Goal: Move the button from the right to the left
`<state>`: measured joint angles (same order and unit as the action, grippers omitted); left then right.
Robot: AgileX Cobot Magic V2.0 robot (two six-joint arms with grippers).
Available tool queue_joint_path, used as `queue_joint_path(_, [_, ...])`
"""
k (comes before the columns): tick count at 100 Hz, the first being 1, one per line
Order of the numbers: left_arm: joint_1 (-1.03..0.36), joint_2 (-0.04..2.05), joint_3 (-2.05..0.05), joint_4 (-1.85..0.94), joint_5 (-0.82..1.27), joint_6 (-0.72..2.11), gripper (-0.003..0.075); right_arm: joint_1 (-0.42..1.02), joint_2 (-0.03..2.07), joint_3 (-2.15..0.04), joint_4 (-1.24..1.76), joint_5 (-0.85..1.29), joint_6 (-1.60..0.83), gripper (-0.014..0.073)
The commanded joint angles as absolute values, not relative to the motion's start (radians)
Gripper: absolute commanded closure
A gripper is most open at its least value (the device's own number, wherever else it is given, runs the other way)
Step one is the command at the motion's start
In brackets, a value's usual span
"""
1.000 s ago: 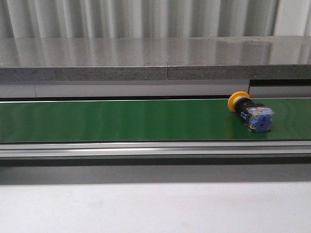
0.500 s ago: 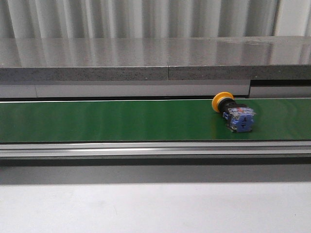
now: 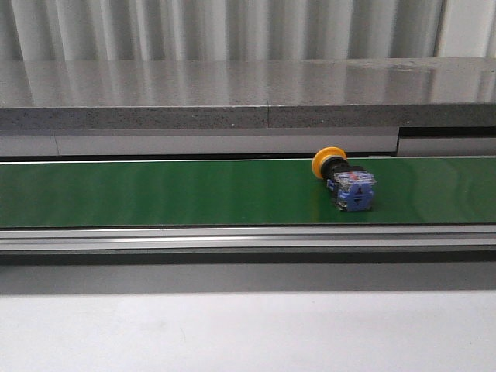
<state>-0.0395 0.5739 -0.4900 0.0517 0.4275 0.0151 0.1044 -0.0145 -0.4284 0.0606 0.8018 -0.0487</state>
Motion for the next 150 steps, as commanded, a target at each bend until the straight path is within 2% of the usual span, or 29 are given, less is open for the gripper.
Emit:
queue_joint_path(1, [-0.039, 0.607, -0.527, 0.053, 0.319, 0.021, 0.0319, 0.107, -0.022, -0.45, 0.062, 0.724, -0.056, 0.0659])
queue_joint_path(8, [-0.039, 0.625, -0.527, 0.053, 0.28, 0.021, 0.022, 0.107, -0.022, -0.45, 0.062, 0.724, -0.056, 0.0659])
queue_joint_path(15, [-0.039, 0.644, -0.532, 0.059, 0.255, 0.023, 0.0185, 0.107, -0.022, -0.45, 0.062, 0.724, -0.056, 0.0659])
queue_joint_path(51, [-0.104, 0.82, -0.704, 0.025, 0.319, 0.041, 0.0187, 0.107, -0.022, -0.45, 0.062, 0.724, -0.056, 0.0659])
queue_joint_path(112, [-0.388, 1.318, -1.177, -0.073, 0.62, 0.041, 0.0173, 0.107, -0.022, -0.45, 0.062, 0.724, -0.056, 0.0659])
queue_joint_path(150, [-0.49, 1.56, -1.448, -0.11, 0.844, -0.19, 0.0173, 0.107, -0.022, -0.45, 0.062, 0.724, -0.056, 0.0659])
